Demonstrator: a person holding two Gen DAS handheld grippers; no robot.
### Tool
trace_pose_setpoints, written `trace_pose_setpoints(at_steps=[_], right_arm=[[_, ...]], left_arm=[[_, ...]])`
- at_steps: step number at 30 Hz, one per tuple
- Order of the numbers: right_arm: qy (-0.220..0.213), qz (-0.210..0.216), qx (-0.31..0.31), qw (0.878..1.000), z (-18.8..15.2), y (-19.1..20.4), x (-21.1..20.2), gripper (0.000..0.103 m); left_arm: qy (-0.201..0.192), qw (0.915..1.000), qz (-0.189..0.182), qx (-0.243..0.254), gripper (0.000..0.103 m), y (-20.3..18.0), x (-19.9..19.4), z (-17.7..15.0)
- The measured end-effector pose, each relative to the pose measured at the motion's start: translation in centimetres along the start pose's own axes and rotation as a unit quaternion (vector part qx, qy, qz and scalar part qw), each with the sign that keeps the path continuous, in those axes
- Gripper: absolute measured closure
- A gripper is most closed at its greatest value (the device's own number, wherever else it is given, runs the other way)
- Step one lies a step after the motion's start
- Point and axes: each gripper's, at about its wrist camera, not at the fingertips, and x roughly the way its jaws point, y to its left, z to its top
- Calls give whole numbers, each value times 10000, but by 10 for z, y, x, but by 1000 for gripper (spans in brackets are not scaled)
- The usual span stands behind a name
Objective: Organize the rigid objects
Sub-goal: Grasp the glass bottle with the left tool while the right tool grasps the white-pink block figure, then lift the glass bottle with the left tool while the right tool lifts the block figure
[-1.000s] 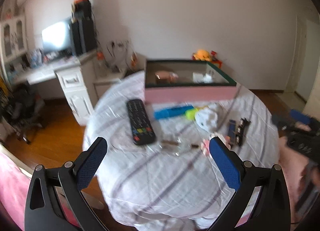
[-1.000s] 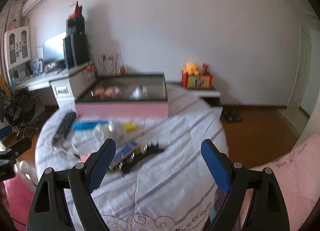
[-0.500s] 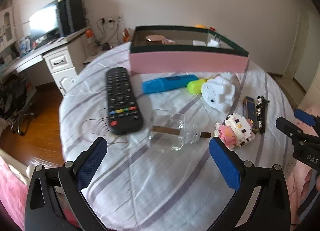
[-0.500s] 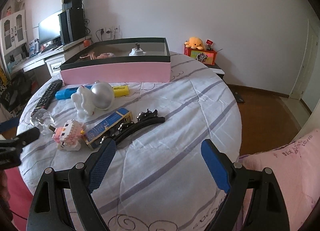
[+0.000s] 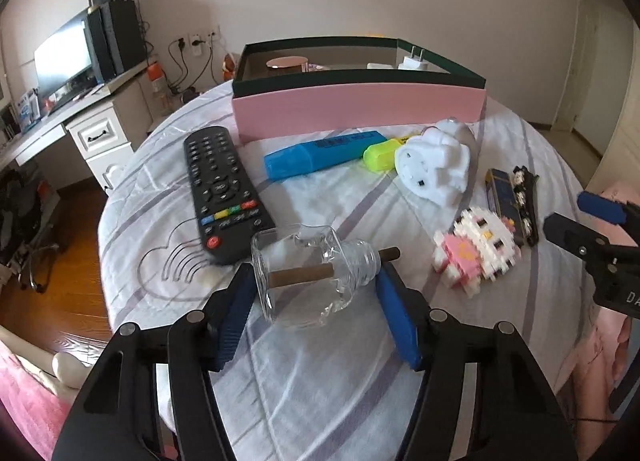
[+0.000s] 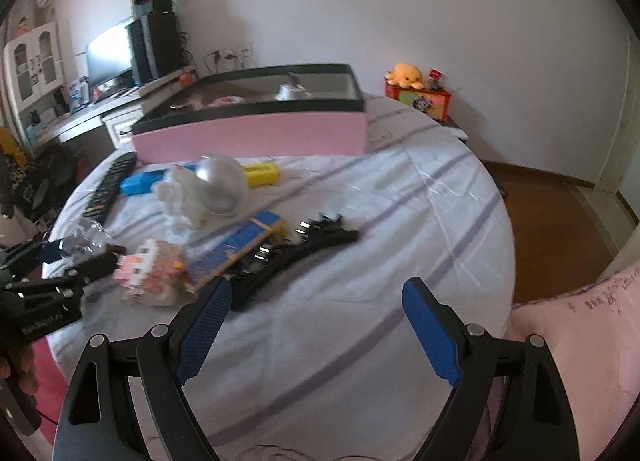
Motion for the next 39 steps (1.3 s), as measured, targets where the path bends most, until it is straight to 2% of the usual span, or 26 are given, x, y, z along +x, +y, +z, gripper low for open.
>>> trace_pose_setpoints(at_steps=[5,10,15,26,28,31,32,35,39], right_arm=[[-160,334,-187,9991,4,30,-11,14],[-105,408,-426,9982,7,60,0,14],[28,362,-521,9980,6,81,14,14],[148,182,-779,9967,2,96,28,15],[147,165,-892,9958,1,98,30,19],[255,434,-838,9952,0,96,32,32],[255,527,-834,9948,0,96,31,42],[266,593,-909,9937,-1,98,28,49],[266,742,-861,9932,1,96,25,51]], left_arm=[[-9,9999,111,51,40,5,-10,-7],[-27,9999,127,33,40,7,-17,-12],[-18,9996,274,-58,40,15,-20,-17],[-17,9997,194,-163,39,25,-15,-23],[-29,9997,226,-125,38,23,-13,-23],[-69,9997,182,-132,40,23,-12,-22],[-81,9997,165,-153,40,24,-12,-22],[-96,9997,129,-160,40,24,-14,-20],[-130,9998,-44,-164,40,23,-18,-19]])
